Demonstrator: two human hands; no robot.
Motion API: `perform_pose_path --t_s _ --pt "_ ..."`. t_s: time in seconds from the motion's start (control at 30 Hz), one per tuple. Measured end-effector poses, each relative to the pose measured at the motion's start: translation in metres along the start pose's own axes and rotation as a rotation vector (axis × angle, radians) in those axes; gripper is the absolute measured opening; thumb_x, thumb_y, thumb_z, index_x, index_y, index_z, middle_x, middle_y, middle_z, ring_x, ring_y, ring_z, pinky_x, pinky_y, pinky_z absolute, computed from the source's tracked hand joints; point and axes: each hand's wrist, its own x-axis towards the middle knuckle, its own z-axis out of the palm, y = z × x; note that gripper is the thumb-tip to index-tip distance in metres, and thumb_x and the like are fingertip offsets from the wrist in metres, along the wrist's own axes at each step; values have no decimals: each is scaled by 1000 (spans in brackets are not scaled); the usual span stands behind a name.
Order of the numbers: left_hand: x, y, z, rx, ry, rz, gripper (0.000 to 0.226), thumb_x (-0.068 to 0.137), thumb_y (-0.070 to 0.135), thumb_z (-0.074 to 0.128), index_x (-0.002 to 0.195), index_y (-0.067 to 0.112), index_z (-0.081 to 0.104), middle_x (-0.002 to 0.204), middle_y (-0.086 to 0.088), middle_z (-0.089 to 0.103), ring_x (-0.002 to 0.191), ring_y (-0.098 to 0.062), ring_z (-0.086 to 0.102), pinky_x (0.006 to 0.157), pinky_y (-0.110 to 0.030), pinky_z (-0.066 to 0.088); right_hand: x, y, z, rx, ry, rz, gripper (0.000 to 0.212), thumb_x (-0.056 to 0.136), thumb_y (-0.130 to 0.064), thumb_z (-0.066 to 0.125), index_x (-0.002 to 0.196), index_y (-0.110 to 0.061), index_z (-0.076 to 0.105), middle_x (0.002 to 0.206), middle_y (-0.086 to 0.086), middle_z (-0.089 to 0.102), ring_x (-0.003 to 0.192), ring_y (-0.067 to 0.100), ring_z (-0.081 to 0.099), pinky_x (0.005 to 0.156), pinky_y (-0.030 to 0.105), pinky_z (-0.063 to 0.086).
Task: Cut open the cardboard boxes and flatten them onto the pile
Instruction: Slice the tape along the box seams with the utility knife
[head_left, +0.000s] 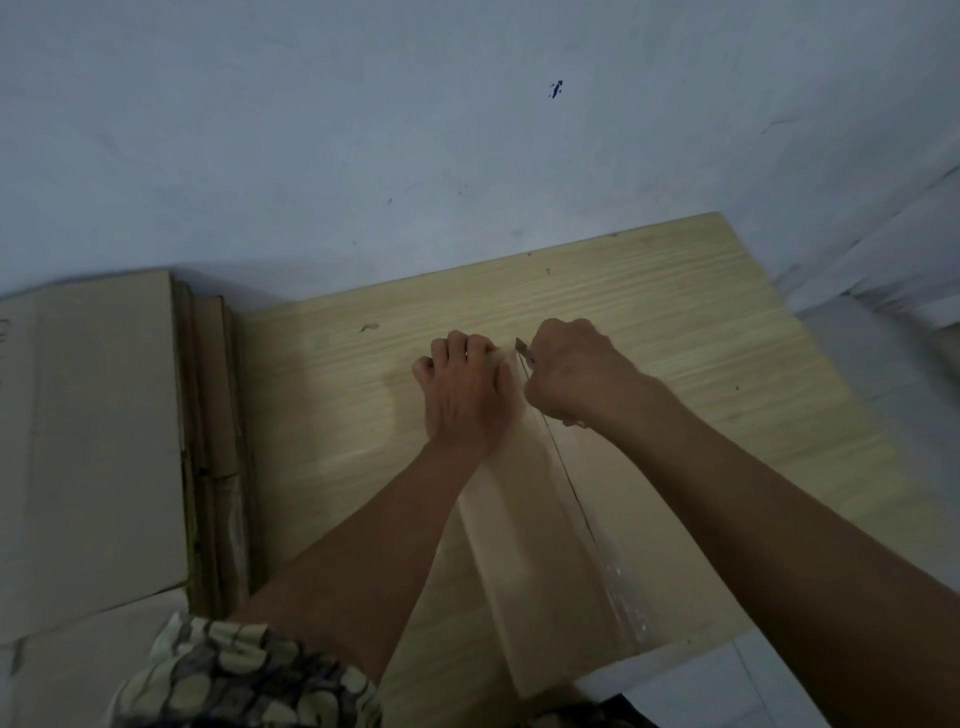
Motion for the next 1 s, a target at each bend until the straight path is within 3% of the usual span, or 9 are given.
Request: perform_pose_path --t_s 0.1,0.23,0.33,0.43,0.57,0.67,0.77,0.9,1.0 --pt "0 -1 1 7 8 3 29 93 37 41 108 17 57 108 -3 52 102 -24 42 91 -42 29 -3 3 5 35 -5 -8 9 96 -14 50 87 -11 46 82 6 37 86 30 62 82 43 59" --pt "1 -1 3 11 7 -3 24 95 35 51 109 17 58 109 -2 52 103 -23 42 92 -42 28 -2 2 -2 45 -17 22 12 97 -22 55 96 -12 50 99 12 55 93 31 67 81 43 60" --pt "1 -2 4 22 14 5 25 95 35 49 110 17 58 109 -2 53 103 -24 44 92 -43 29 2 -5 -8 -50 12 18 9 95 -16 56 103 -12 52 115 14 58 103 33 65 89 45 57" --pt "0 -2 3 9 26 9 28 94 36 44 107 16 59 107 -3 54 102 -25 45 91 -44 30 -1 -6 -4 -92 29 1 24 98 -12 52 121 -7 55 123 14 51 112 33 59 90 40 52" --pt "-1 1 -1 4 13 14 38 90 38 33 107 15 58 107 -4 52 100 -24 43 90 -44 30 -7 -6 8 -110 62 -36 28 99 -11 49 127 -8 54 126 14 51 117 32 55 86 38 45" --pt "-1 0 1 36 9 22 31 94 35 39 109 15 57 108 -4 51 100 -24 42 89 -42 29 -4 -12 12 -109 54 -45 28 99 -9 50 126 -8 55 129 14 51 119 33 55 91 39 47" --pt "-1 -2 3 10 10 18 26 94 35 47 109 16 57 109 -4 52 102 -24 43 91 -43 29 -1 -8 11 -97 34 -29 25 100 -11 49 124 -7 54 122 15 51 116 33 55 89 39 47" --pt "-2 -2 8 20 38 27 28 95 39 48 109 17 60 109 -4 55 103 -25 45 91 -42 27 2 12 16 -51 67 -26 8 102 -19 48 104 -12 53 97 6 47 88 25 51 73 35 40" --pt "0 -4 10 35 29 20 30 95 41 47 110 18 59 111 -4 55 104 -25 45 91 -41 26 6 19 22 -18 80 -23 18 102 -19 49 113 -11 60 97 6 48 85 23 49 71 34 40"
